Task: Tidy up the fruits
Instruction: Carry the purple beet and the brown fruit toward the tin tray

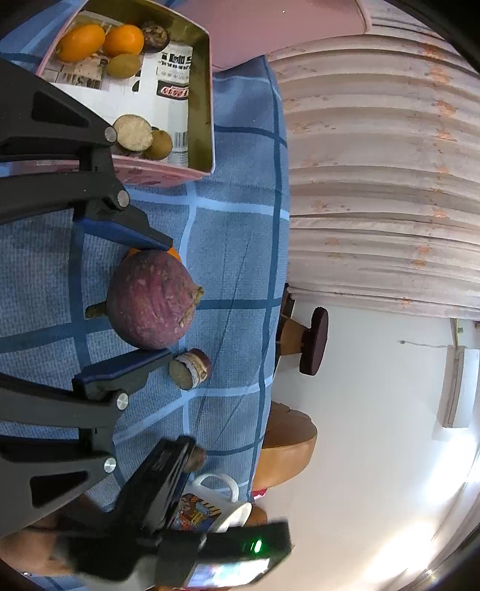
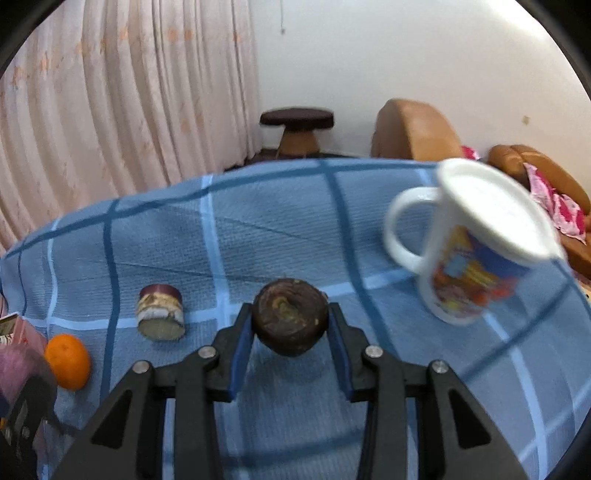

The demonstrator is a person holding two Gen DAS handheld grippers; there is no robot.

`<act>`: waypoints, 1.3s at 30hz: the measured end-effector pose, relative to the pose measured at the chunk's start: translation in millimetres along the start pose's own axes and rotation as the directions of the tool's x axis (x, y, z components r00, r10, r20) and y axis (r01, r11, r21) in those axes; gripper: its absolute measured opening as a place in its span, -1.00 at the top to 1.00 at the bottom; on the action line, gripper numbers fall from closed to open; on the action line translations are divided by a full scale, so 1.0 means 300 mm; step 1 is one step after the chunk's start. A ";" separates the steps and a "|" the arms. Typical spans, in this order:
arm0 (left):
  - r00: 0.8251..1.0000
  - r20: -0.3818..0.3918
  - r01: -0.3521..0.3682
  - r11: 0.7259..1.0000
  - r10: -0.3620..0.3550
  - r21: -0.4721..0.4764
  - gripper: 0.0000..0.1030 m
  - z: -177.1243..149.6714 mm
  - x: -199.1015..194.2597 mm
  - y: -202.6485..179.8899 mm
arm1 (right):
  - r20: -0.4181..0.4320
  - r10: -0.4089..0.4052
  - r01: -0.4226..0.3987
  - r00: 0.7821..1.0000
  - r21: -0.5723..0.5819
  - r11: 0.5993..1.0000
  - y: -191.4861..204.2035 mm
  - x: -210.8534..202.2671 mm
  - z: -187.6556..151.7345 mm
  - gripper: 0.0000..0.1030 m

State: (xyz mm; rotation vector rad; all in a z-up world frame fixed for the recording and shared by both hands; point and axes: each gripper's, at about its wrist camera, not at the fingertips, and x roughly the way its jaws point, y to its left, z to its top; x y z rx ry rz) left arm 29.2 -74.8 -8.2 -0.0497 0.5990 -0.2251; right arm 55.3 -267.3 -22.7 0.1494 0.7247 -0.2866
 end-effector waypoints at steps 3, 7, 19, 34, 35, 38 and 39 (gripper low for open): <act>1.000 0.010 -0.008 1.000 0.007 0.024 -0.06 -0.011 -0.011 0.000 | 0.033 -0.003 0.003 0.999 0.009 1.000 0.007 -0.070 -0.039 0.19; 1.000 0.023 -0.008 0.999 0.007 0.032 -0.07 -0.026 -0.033 0.023 | 0.053 0.011 -0.013 0.999 0.029 0.999 0.032 -0.131 -0.092 0.19; 0.998 0.060 -0.018 0.997 0.014 0.075 -0.07 -0.063 -0.126 0.073 | 0.172 0.013 -0.013 0.985 -0.002 1.000 0.100 -0.267 -0.177 0.19; 0.996 0.094 -0.018 0.996 0.010 0.083 -0.07 -0.061 -0.193 0.218 | 0.251 0.084 -0.062 0.964 -0.094 0.994 0.280 -0.379 -0.251 0.19; 0.996 0.093 -0.004 0.997 -0.004 0.080 -0.07 -0.060 -0.200 0.228 | 0.254 0.090 -0.064 0.963 -0.107 0.992 0.299 -0.383 -0.255 0.19; 0.994 0.111 -0.012 0.995 0.001 0.099 -0.07 -0.064 -0.221 0.228 | 0.270 0.105 -0.074 0.957 -0.125 0.989 0.338 -0.398 -0.265 0.19; 0.992 0.129 -0.027 0.993 0.012 0.111 -0.07 -0.063 -0.232 0.229 | 0.276 0.106 -0.073 0.955 -0.125 0.989 0.348 -0.403 -0.267 0.19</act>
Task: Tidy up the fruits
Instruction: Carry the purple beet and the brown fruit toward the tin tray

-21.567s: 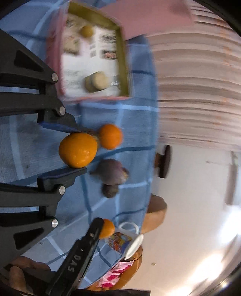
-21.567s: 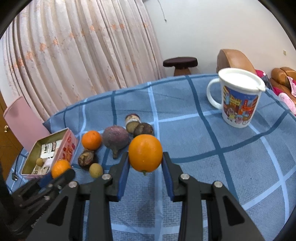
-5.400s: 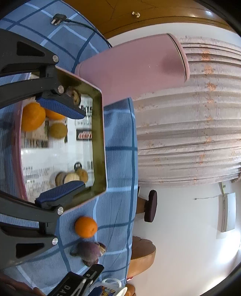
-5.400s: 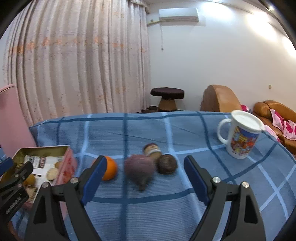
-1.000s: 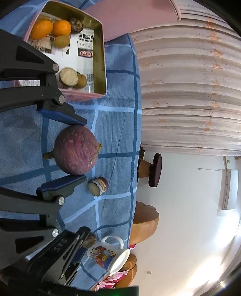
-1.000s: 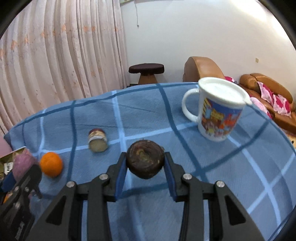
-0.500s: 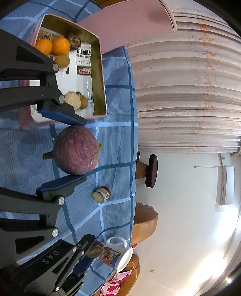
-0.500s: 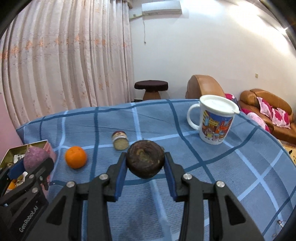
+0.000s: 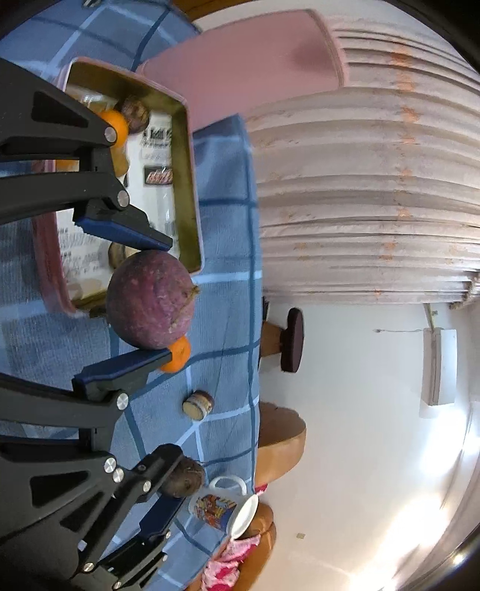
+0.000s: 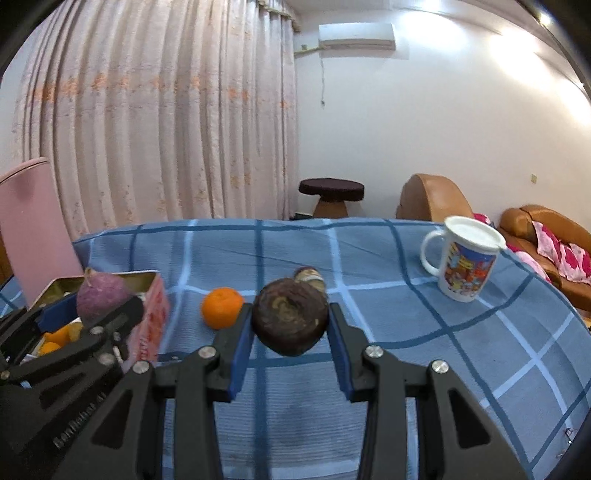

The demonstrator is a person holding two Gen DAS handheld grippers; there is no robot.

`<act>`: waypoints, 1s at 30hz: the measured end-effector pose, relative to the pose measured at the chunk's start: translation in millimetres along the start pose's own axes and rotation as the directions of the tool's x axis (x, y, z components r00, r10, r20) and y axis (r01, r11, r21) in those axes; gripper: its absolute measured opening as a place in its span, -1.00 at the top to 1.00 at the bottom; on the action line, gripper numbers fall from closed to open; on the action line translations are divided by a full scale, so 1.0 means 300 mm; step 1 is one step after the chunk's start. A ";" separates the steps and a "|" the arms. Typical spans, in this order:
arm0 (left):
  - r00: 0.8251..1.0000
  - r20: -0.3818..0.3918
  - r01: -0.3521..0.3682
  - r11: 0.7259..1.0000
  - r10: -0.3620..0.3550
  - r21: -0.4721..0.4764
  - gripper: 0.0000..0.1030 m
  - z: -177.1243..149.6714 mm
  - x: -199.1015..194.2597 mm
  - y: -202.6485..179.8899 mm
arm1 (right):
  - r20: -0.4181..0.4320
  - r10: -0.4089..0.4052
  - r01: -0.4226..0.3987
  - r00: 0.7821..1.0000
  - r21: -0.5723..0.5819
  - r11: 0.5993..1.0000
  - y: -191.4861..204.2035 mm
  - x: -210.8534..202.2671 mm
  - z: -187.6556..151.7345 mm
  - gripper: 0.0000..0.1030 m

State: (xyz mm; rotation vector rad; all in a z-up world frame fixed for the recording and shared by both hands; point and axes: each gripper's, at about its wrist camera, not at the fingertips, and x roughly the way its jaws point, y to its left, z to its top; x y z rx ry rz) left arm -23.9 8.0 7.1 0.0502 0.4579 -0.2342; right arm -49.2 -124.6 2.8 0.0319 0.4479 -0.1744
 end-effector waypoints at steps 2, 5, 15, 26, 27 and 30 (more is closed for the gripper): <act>1.000 0.010 0.010 1.000 -0.010 -0.009 -0.07 0.004 -0.010 0.014 | 0.004 0.003 -0.003 1.000 0.004 1.000 0.011 -0.004 0.003 0.19; 0.999 0.009 0.031 0.999 -0.030 -0.045 -0.07 0.013 -0.018 0.053 | 0.002 0.012 -0.012 1.000 0.005 1.000 0.033 -0.003 0.005 0.19; 0.998 0.044 -0.038 0.996 0.041 -0.080 -0.07 0.043 -0.043 0.210 | 0.012 0.093 -0.093 0.996 -0.005 0.996 0.166 0.004 0.030 0.19; 0.987 0.016 -0.158 0.981 0.160 -0.111 -0.07 0.049 -0.013 0.399 | 0.006 0.185 -0.185 0.983 -0.026 0.982 0.337 0.054 0.059 0.19; 0.986 0.014 -0.165 0.980 0.168 -0.110 -0.07 0.050 -0.011 0.409 | 0.004 0.192 -0.192 0.981 -0.027 0.981 0.350 0.060 0.061 0.19; 0.983 0.011 -0.180 0.978 0.182 -0.101 -0.07 0.049 -0.007 0.432 | -0.014 0.221 -0.222 0.975 -0.029 0.975 0.397 0.090 0.069 0.19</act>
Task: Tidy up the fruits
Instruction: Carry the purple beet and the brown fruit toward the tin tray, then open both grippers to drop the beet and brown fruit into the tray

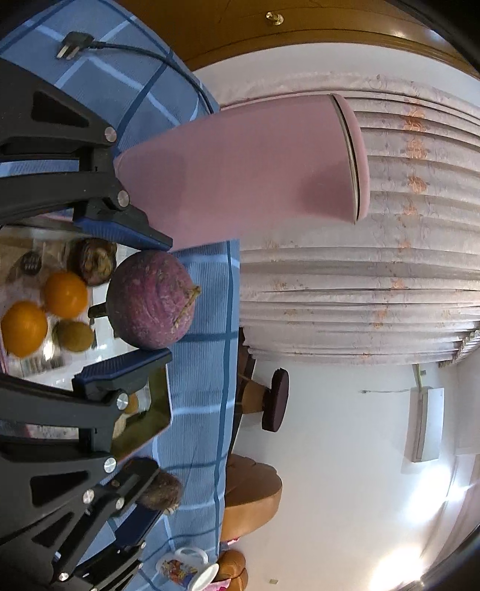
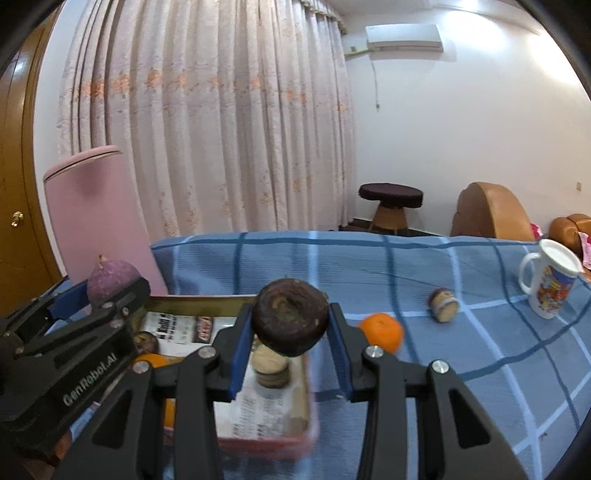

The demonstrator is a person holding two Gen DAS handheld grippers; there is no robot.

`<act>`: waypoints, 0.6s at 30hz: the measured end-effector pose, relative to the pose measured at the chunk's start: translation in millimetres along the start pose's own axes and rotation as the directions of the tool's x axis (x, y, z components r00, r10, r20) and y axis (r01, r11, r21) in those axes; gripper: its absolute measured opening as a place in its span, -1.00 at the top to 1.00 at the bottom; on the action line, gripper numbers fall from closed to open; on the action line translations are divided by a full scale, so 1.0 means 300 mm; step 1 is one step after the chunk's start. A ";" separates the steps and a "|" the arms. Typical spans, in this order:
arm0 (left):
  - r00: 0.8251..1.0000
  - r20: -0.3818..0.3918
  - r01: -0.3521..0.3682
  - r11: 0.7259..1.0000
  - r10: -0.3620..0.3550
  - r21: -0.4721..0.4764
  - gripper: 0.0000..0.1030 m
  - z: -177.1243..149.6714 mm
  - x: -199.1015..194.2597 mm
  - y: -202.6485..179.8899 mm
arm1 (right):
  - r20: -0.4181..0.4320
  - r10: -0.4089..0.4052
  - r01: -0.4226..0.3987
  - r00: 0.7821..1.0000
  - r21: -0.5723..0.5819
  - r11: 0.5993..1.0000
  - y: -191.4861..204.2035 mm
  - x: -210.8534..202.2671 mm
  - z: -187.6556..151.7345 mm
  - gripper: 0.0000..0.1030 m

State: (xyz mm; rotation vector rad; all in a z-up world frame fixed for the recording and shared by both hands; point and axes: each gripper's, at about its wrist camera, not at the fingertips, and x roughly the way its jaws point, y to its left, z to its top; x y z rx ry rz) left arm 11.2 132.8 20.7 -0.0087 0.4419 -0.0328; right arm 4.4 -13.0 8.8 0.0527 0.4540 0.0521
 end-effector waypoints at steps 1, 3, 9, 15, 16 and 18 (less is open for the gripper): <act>1.000 -0.004 -0.006 1.000 0.006 0.001 -0.07 0.000 0.006 0.005 | -0.010 0.004 -0.004 1.000 0.004 1.000 0.009 0.018 0.002 0.19; 1.000 -0.019 -0.014 1.000 0.014 -0.003 -0.07 -0.001 0.020 0.013 | -0.028 0.010 -0.010 1.000 0.005 1.000 0.019 0.042 -0.001 0.19; 0.998 -0.051 -0.038 0.999 0.039 0.021 -0.07 -0.017 0.045 -0.003 | -0.094 0.026 -0.028 0.995 -0.019 0.999 0.026 0.093 -0.028 0.19; 0.995 -0.086 -0.056 0.997 0.060 0.047 -0.07 -0.038 0.070 -0.010 | -0.145 0.033 -0.036 0.989 -0.017 0.999 0.025 0.124 -0.037 0.19; 0.994 -0.091 -0.060 0.997 0.065 0.051 -0.07 -0.039 0.073 -0.009 | -0.161 0.041 -0.044 0.986 -0.016 0.999 0.025 0.134 -0.038 0.19; 0.992 -0.102 -0.072 0.995 0.078 0.065 -0.07 -0.048 0.082 -0.010 | -0.178 0.054 -0.057 0.982 -0.012 0.998 0.022 0.142 -0.042 0.18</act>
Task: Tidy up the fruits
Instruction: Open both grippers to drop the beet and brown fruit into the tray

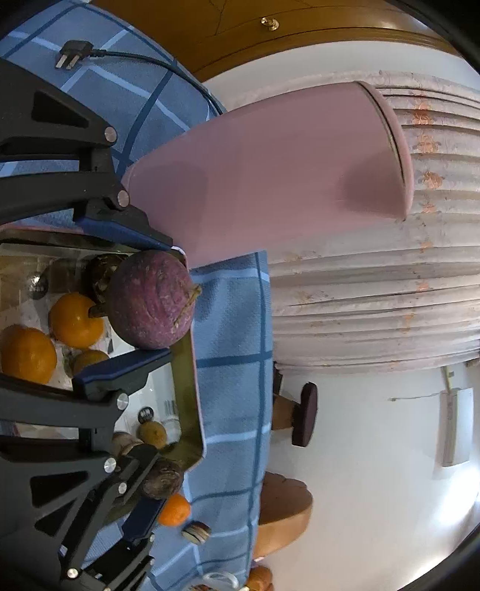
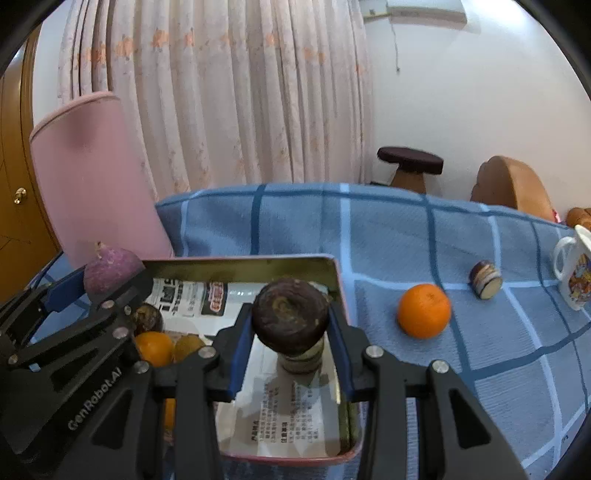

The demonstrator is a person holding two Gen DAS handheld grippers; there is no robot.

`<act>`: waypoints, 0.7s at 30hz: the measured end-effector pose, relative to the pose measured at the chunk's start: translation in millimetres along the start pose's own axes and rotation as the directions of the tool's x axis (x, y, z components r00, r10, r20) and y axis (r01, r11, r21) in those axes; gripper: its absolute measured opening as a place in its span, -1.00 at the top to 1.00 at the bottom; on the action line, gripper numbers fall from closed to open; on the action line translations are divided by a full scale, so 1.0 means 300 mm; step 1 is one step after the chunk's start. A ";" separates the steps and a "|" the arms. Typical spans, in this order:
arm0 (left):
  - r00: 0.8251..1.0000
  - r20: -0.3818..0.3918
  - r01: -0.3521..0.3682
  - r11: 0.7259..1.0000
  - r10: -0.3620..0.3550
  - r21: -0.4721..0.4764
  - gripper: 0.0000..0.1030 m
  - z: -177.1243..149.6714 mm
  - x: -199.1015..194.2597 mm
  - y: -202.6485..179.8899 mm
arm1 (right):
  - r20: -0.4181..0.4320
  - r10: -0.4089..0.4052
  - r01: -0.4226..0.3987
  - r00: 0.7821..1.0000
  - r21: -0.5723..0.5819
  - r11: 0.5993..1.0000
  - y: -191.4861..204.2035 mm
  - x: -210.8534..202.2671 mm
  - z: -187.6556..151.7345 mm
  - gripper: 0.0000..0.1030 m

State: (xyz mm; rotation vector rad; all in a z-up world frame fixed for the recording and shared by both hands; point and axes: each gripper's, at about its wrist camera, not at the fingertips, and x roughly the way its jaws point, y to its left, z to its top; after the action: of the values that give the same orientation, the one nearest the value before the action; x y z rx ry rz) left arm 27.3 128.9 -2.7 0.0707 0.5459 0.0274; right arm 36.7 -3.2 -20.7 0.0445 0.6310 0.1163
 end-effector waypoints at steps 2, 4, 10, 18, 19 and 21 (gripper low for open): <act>1.000 -0.010 -0.005 1.000 0.005 0.004 -0.07 -0.002 0.010 -0.001 | -0.016 0.021 -0.021 1.000 0.005 1.000 -0.005 0.009 -0.001 0.18; 1.000 -0.015 -0.014 1.000 0.015 0.013 -0.07 -0.005 0.018 -0.004 | -0.027 0.036 -0.036 0.999 0.009 0.999 -0.005 0.017 0.000 0.16; 0.999 -0.025 -0.025 1.000 0.025 0.011 -0.07 -0.009 0.024 -0.001 | -0.050 0.085 -0.085 0.995 0.015 0.996 -0.007 0.025 -0.005 0.15; 0.998 -0.040 -0.040 0.999 0.040 0.001 -0.07 -0.004 0.051 0.004 | -0.012 0.134 -0.133 0.991 0.052 0.990 -0.032 0.006 -0.010 -0.12; 0.998 -0.042 -0.041 0.999 0.040 0.000 -0.07 -0.003 0.056 0.004 | -0.008 0.126 -0.125 0.992 0.054 0.991 -0.031 0.003 -0.011 -0.19; 0.998 -0.045 -0.040 0.999 0.040 -0.004 -0.07 -0.002 0.062 0.004 | 0.007 0.132 -0.132 0.991 0.068 0.989 -0.041 -0.006 -0.012 -0.27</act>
State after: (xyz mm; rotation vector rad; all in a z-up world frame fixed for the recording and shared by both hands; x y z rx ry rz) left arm 42.9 131.0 -12.7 0.0767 0.5891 0.0692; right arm 34.3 -15.8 -23.4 0.1525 0.6295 0.2229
